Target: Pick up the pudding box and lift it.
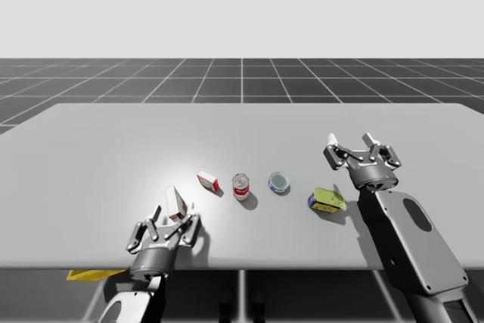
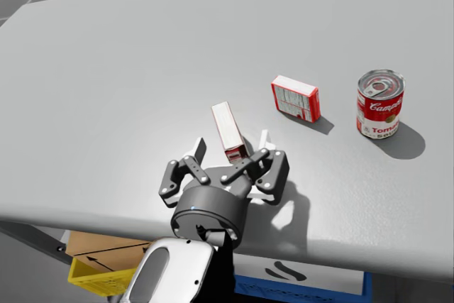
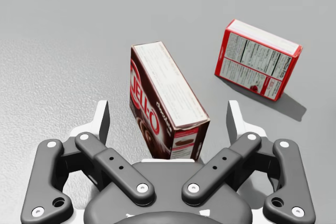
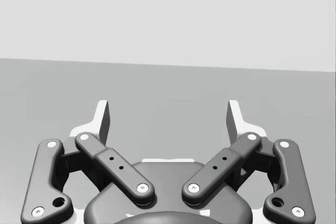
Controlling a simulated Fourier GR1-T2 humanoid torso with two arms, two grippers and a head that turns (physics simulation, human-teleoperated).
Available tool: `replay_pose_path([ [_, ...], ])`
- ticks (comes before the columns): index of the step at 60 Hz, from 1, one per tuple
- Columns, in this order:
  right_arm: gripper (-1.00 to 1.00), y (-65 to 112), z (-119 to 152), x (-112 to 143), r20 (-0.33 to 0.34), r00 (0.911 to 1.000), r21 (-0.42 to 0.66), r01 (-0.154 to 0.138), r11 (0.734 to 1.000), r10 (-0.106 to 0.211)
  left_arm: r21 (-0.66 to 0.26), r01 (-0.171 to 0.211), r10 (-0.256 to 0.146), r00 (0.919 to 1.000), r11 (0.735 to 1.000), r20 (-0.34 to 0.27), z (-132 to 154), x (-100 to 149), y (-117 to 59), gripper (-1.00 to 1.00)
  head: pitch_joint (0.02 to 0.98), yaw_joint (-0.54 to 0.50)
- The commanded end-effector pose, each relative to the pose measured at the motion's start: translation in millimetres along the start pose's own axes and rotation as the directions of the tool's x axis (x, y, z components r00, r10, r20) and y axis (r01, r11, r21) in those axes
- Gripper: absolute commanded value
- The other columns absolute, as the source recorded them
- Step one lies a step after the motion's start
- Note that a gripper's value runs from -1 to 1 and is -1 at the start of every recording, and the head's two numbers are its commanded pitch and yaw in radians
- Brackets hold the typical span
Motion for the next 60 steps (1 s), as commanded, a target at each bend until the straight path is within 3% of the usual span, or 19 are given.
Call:
replay_pose_path([
  [1,-1.0,-0.2,-0.7,-0.2,0.003,1.0,-0.002,-0.007,1.0,0.007,0.029,-0.006,0.007,0.9997,1.0,-0.025,-13.5,-5.7,-0.7,-1.0,0.908,0.36],
  [11,-1.0,-0.2,-1.1,-0.3,0.005,0.9999,-0.003,-0.011,1.0,0.011,0.043,0.0,0.003,0.9978,0.999,-0.066,-15.1,-11.5,-0.6,-1.0,0.904,0.36],
  [12,-1.0,-0.1,-1.1,-0.3,0.005,0.9999,-0.003,-0.011,1.0,0.011,0.047,0.002,0.001,0.9977,0.999,-0.068,-14.9,-11.8,-0.7,-0.89,0.904,0.36],
  [13,-1.0,-0.1,-1.1,-0.3,0.005,0.9999,-0.004,-0.012,1.0,0.012,0.052,0.005,-0.002,0.9978,0.999,-0.067,-14.8,-12.4,-1.1,-0.57,0.903,0.36],
  [14,-1.0,-0.1,-1.1,-0.3,0.006,0.9999,-0.004,-0.012,1.0,0.012,0.053,0.01,-0.006,0.9976,0.999,-0.069,-14.9,-13.1,-1.2,-0.01,0.902,0.36],
  [15,-1.0,-0.2,-1.1,-0.2,0.006,0.9999,-0.004,-0.011,1.0,0.012,0.053,0.013,-0.009,0.9972,0.998,-0.074,-14.0,-13.3,-1.8,0.77,0.901,0.36],
  [18,-1.0,-0.2,-1.2,-0.2,0.007,0.9999,-0.004,-0.011,1.0,0.011,0.052,0.018,-0.014,0.9966,0.998,-0.081,-13.2,-14.0,-2.4,0.97,0.898,0.36],
  [29,-1.0,-0.4,-1.2,-0.1,0.007,0.9999,-0.004,-0.014,1.0,0.014,0.047,0.032,-0.028,0.9957,0.998,-0.088,-10.3,-15.1,-3.6,1.0,0.824,0.38],
  [46,-1.0,-0.8,-1.6,-0.2,0.008,0.9998,-0.006,-0.017,1.0,0.017,0.036,0.059,-0.055,0.9937,0.998,-0.098,-7.6,-16.7,-5.5,1.0,0.569,0.4],
  [60,-1.0,-2.1,-1.7,-0.2,0.009,0.9998,-0.008,-0.016,1.0,0.016,0.034,0.07,-0.066,0.9923,0.997,-0.105,-6.7,-17.1,-6.7,1.0,0.486,0.4],
])
